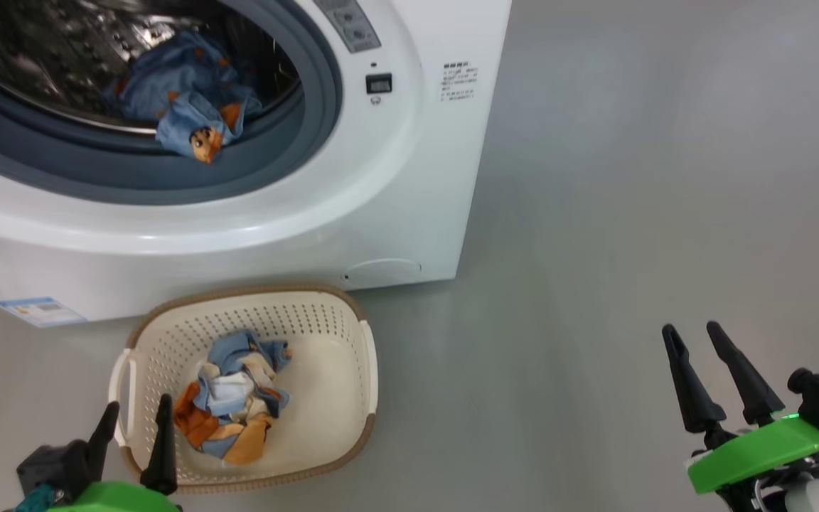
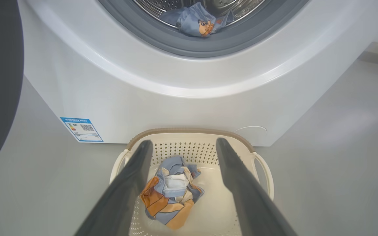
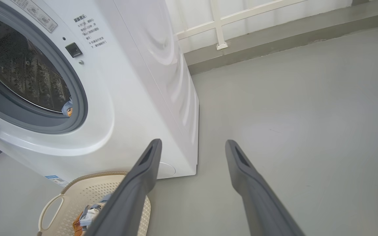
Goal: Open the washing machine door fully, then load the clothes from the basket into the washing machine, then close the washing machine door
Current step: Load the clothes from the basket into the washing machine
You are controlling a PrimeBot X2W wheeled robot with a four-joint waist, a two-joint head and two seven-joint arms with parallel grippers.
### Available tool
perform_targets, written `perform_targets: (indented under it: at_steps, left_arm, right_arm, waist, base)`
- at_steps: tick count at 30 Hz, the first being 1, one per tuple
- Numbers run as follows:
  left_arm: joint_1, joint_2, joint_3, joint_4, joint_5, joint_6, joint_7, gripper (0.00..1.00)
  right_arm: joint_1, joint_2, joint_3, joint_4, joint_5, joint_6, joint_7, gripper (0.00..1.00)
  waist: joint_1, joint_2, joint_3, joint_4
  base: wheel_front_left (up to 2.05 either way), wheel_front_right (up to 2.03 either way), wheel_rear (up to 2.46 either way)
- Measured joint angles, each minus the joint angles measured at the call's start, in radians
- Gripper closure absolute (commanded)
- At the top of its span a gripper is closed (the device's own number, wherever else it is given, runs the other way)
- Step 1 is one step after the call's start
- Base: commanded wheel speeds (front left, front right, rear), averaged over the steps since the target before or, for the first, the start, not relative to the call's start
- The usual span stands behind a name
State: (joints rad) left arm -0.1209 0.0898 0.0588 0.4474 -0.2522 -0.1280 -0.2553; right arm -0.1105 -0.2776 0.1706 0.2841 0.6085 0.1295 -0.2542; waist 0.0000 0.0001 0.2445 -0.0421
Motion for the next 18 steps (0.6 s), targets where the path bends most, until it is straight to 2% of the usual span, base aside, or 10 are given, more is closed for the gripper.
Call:
perform_targets:
  at_steps: [18]
  left_arm:
    - [-0.311,0.064,-0.149,0.377,-0.012,0.0,0.0,0.0]
  right_arm:
    - [-0.125,0.035,0.007,-0.013,-0.024,0.0,0.0,0.0]
  waist:
    - [0.0,0.0,0.184,-0.018]
  base:
    - [0.0,0.0,0.0]
